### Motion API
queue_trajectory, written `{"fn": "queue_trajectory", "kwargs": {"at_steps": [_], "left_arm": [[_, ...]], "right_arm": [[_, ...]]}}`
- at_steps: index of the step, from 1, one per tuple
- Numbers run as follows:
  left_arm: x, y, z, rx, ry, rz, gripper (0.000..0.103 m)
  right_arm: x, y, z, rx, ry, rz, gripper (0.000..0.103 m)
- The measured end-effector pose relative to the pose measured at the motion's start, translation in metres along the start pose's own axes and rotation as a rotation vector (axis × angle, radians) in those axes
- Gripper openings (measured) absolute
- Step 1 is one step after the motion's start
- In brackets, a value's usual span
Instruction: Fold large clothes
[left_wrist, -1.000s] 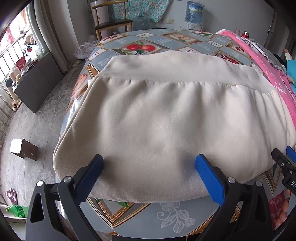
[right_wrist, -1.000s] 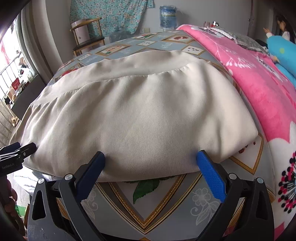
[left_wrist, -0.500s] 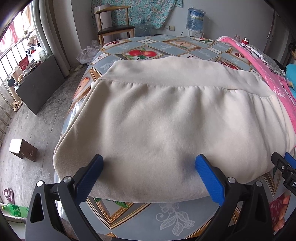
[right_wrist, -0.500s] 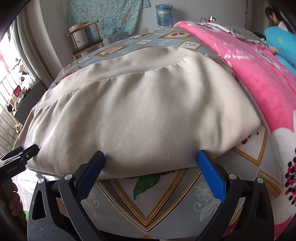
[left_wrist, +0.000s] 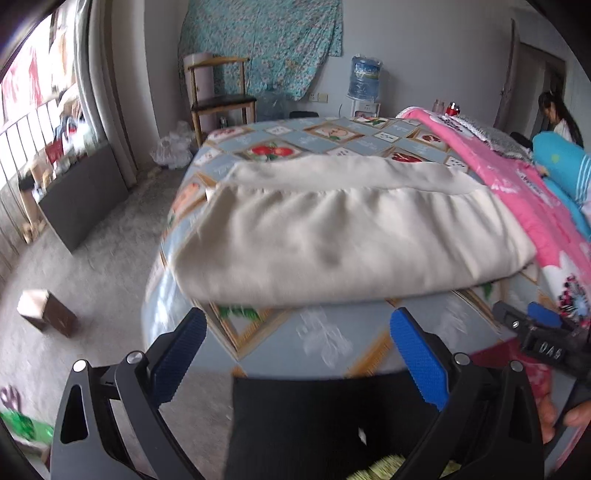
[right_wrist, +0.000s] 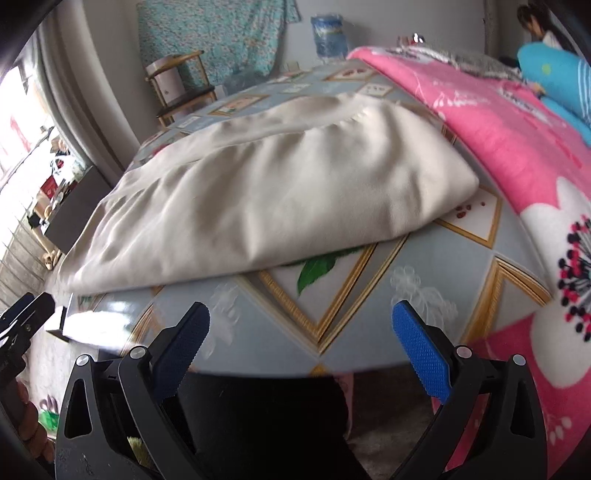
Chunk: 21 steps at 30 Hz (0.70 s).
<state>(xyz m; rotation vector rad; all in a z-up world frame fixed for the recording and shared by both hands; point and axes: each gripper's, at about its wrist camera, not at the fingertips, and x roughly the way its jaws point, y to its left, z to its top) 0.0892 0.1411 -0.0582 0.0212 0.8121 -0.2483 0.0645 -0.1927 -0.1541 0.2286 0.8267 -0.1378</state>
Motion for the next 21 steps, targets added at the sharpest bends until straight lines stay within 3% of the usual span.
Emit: {"fn": "queue_trajectory", "kwargs": {"at_steps": [3,10,17,21], "left_arm": [[-0.011,-0.002,-0.015,-0.054,0.03,-0.032,0.098],[-0.031,-0.014,-0.024,-0.071,0.017,0.001,0.098],[-0.025,-0.023,-0.024,-0.065,0.042,0.057,0.098],[-0.019,-0.024,-0.02,-0.058,0.047,0.098,0.098]], "right_arm": [[-0.025,0.011,-0.014,0.0,-0.027,0.003,0.096],[-0.07,0.025,-0.021,-0.031,-0.137,-0.057,0.096],[-0.068,0.031,-0.027,-0.074,-0.086,-0.113,0.096],[-0.06,0.034,-0.026,-0.087,-0.048,-0.102,0.096]]}}
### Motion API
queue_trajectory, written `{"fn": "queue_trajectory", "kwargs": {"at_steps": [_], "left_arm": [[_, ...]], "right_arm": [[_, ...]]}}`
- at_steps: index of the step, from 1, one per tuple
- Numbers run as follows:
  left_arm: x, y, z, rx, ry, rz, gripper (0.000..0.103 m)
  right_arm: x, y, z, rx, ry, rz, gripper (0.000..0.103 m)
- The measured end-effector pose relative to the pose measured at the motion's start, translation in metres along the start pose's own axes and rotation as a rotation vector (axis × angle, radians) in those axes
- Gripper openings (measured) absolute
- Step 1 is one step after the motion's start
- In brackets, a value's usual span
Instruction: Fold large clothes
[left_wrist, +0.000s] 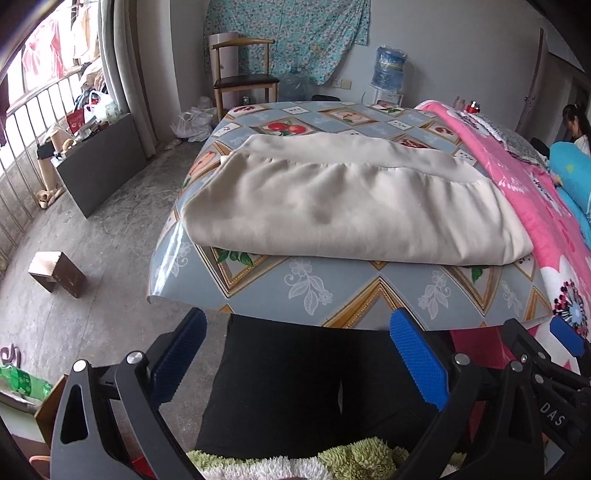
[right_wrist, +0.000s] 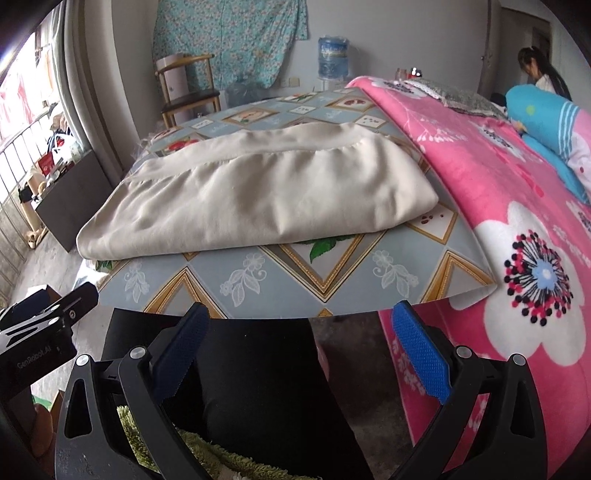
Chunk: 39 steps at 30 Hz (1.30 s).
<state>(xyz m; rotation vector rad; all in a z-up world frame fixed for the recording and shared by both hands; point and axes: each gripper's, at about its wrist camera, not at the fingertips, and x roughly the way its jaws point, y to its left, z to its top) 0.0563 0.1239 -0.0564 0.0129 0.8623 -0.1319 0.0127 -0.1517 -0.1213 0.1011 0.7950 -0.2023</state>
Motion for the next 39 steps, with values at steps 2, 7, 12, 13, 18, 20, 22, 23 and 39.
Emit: {"fn": "queue_trajectory", "kwargs": {"at_steps": [2,7,12,13,18,20,22,23,39], "left_arm": [[0.001,-0.002,0.002,0.013,-0.007,0.016,0.098],[0.006,-0.009,0.004,0.045,0.007,0.014,0.098],[0.011,-0.011,0.002,0.052,0.035,-0.007,0.098],[0.012,-0.011,0.002,0.052,0.039,-0.01,0.098],[0.013,-0.012,0.001,0.061,0.044,-0.014,0.098],[0.013,-0.013,0.002,0.065,0.046,-0.016,0.098],[0.013,-0.013,0.002,0.068,0.049,-0.017,0.098],[0.013,-0.013,0.002,0.07,0.051,-0.017,0.098],[0.014,-0.014,0.001,0.072,0.066,-0.014,0.098]], "right_arm": [[0.003,0.002,0.003,-0.004,0.005,0.005,0.096],[0.008,0.005,0.01,-0.008,0.014,0.013,0.096],[0.013,0.006,0.01,-0.013,0.034,-0.005,0.096],[0.015,0.006,0.01,-0.012,0.042,-0.009,0.096],[0.018,0.006,0.01,-0.009,0.061,-0.012,0.096],[0.018,0.008,0.01,-0.013,0.06,-0.015,0.096],[0.019,0.01,0.01,-0.018,0.062,-0.014,0.096],[0.019,0.01,0.01,-0.019,0.064,-0.015,0.096],[0.02,0.009,0.008,-0.011,0.082,-0.025,0.096]]}}
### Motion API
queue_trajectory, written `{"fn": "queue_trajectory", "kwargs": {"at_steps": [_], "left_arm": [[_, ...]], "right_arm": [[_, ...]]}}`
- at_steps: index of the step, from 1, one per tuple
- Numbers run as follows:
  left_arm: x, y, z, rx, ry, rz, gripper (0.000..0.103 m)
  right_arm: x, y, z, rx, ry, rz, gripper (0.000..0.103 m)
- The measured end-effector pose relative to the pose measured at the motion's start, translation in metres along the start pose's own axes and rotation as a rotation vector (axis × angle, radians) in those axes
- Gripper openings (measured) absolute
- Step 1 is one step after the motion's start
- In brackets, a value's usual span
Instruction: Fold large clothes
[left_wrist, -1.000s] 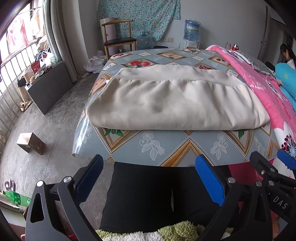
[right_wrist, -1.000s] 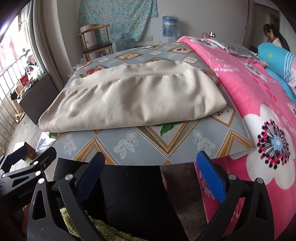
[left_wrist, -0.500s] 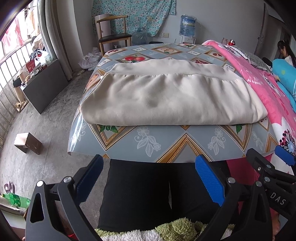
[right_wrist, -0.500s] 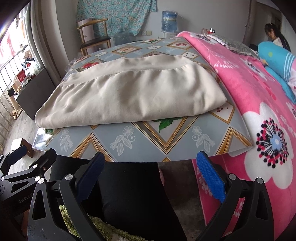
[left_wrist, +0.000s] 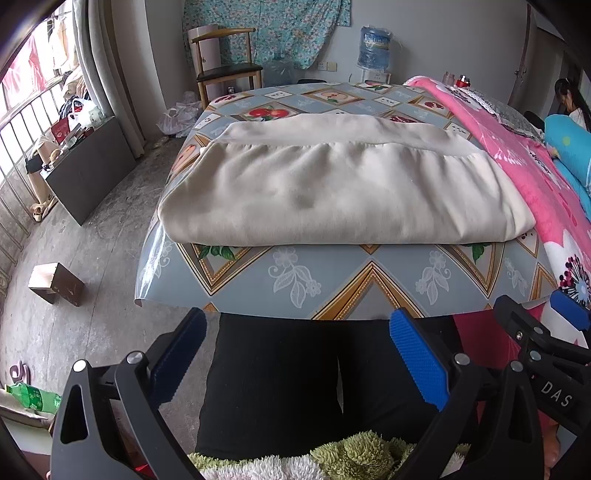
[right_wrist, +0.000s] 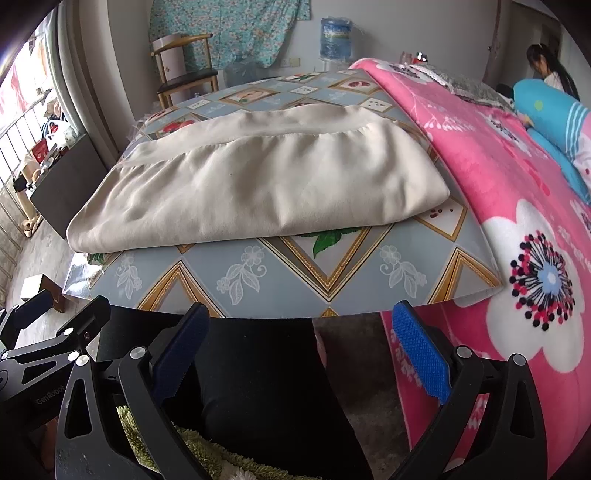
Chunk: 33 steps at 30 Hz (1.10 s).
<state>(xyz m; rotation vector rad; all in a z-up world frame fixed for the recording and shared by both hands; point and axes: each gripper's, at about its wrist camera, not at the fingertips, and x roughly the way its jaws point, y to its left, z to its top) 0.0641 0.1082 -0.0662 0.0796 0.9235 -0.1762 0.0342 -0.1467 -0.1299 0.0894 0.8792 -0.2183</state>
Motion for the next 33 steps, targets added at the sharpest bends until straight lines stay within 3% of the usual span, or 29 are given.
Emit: {"fn": "queue_trajectory", "kwargs": {"at_steps": [33], "left_arm": [[0.0043,-0.0026,-0.0001,0.008,0.004,0.003,0.098]], "right_arm": [[0.0045,-0.0027,0.0008,0.007,0.01,-0.009,0.096]]}}
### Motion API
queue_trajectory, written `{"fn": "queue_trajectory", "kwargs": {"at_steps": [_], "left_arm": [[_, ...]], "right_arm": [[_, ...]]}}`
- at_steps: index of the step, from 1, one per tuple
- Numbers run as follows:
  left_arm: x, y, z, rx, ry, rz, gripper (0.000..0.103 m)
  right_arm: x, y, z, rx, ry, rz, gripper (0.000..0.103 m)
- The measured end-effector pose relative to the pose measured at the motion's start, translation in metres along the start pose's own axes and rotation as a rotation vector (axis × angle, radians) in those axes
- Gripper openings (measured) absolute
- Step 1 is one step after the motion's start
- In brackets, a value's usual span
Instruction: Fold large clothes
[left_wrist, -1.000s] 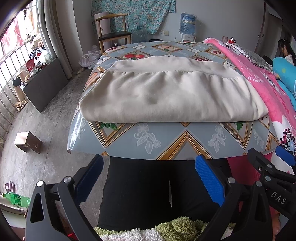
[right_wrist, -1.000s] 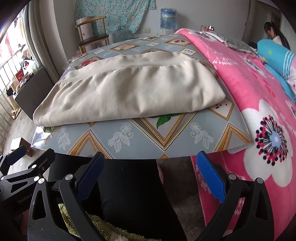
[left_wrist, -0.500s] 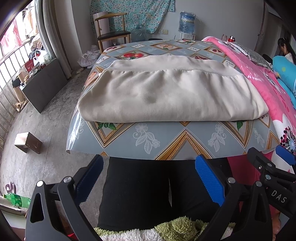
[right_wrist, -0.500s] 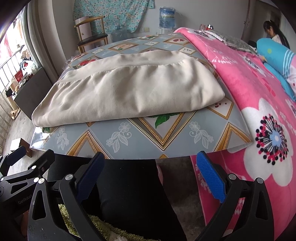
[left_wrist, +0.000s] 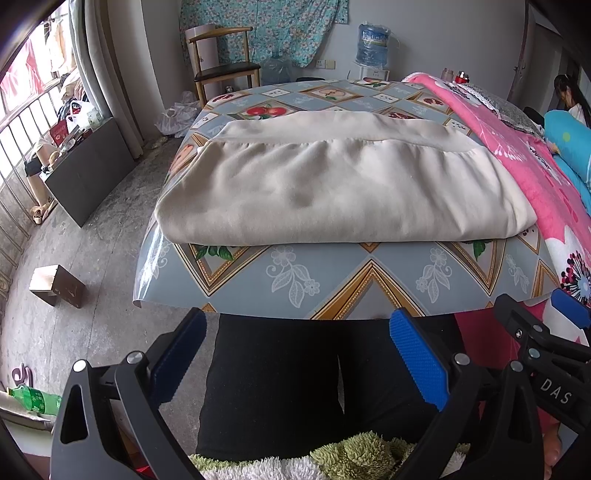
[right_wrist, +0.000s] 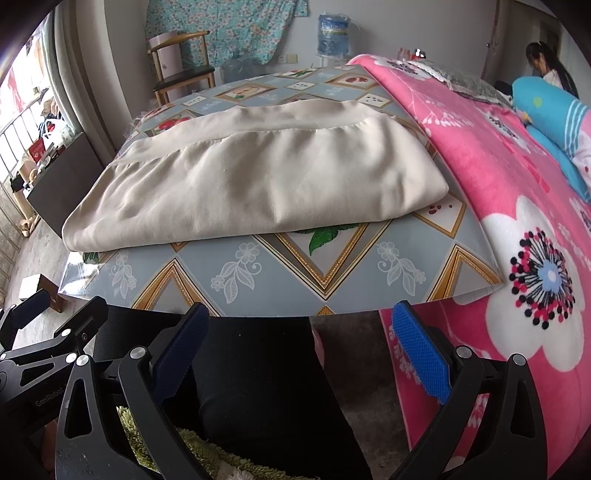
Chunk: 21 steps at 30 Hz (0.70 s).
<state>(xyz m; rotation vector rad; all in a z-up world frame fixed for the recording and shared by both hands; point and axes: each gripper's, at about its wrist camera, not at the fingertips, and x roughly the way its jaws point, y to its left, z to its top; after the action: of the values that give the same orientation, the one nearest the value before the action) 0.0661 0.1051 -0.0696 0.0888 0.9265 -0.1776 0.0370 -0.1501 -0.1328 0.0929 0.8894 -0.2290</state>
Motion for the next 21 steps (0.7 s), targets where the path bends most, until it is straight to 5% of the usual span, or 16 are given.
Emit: {"fn": "queue_trajectory", "kwargs": {"at_steps": [21], "left_arm": [[-0.0059,-0.0007,0.0015,0.022,-0.022,0.009,0.098]], "right_arm": [[-0.0016,0.0,0.0002,0.001,-0.005,-0.005,0.096]]}}
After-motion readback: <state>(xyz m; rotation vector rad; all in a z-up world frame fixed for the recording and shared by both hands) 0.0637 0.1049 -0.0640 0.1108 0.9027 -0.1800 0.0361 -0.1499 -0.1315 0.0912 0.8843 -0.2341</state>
